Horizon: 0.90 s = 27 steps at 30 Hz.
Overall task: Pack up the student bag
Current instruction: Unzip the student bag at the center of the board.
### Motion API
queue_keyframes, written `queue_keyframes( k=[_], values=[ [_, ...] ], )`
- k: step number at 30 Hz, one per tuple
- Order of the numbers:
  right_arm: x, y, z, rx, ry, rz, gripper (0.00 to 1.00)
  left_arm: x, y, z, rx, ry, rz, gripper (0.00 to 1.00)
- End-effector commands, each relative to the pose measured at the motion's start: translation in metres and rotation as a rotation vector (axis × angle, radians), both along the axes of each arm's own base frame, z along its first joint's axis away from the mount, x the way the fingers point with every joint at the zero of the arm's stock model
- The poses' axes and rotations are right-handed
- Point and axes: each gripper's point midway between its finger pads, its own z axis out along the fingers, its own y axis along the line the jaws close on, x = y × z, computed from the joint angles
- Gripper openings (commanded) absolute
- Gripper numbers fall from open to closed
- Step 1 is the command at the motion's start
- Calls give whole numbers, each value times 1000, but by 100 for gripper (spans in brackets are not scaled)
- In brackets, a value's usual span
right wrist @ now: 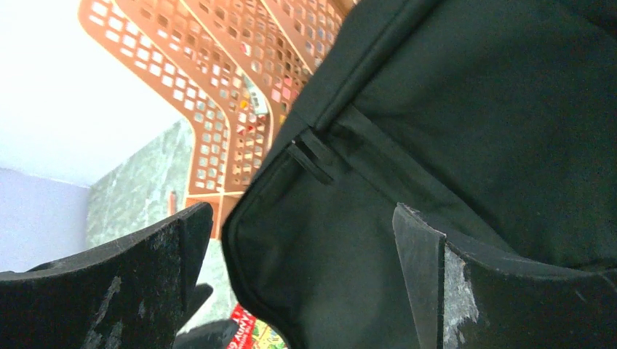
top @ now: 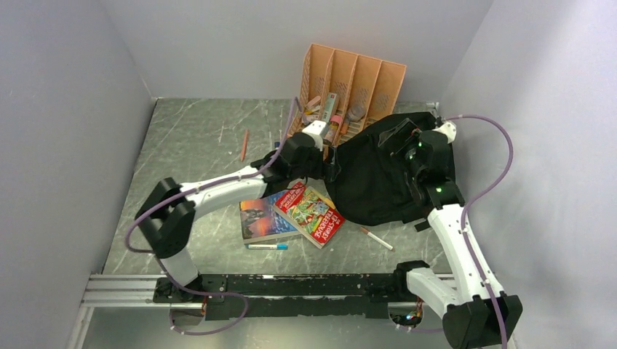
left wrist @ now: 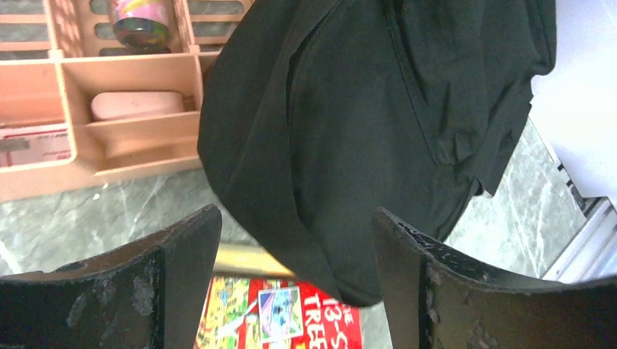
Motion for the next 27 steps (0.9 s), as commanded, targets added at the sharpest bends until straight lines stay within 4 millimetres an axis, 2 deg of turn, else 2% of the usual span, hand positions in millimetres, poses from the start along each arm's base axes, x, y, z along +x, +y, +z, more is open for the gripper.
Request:
queue_keyframes(
  k=[1, 6, 14, 20, 24, 27],
  values=[
    [-2, -5, -13, -31, 4, -15, 99, 21, -29, 21, -63, -56, -6, 80],
    [5, -8, -25, -75, 20, -20, 95, 30, -30, 21, -39, -80, 20, 79],
    [37, 5, -38, -2, 81, -4, 91, 53, -21, 49, 7, -149, 59, 78],
    [59, 18, -38, 60, 113, 36, 83, 52, -19, 56, -9, -153, 45, 77],
    [73, 17, -43, 125, 134, 43, 83, 49, -15, 51, 2, -129, 40, 76],
    [82, 16, -49, 176, 173, 43, 87, 48, -16, 53, 1, -129, 28, 76]
  ],
)
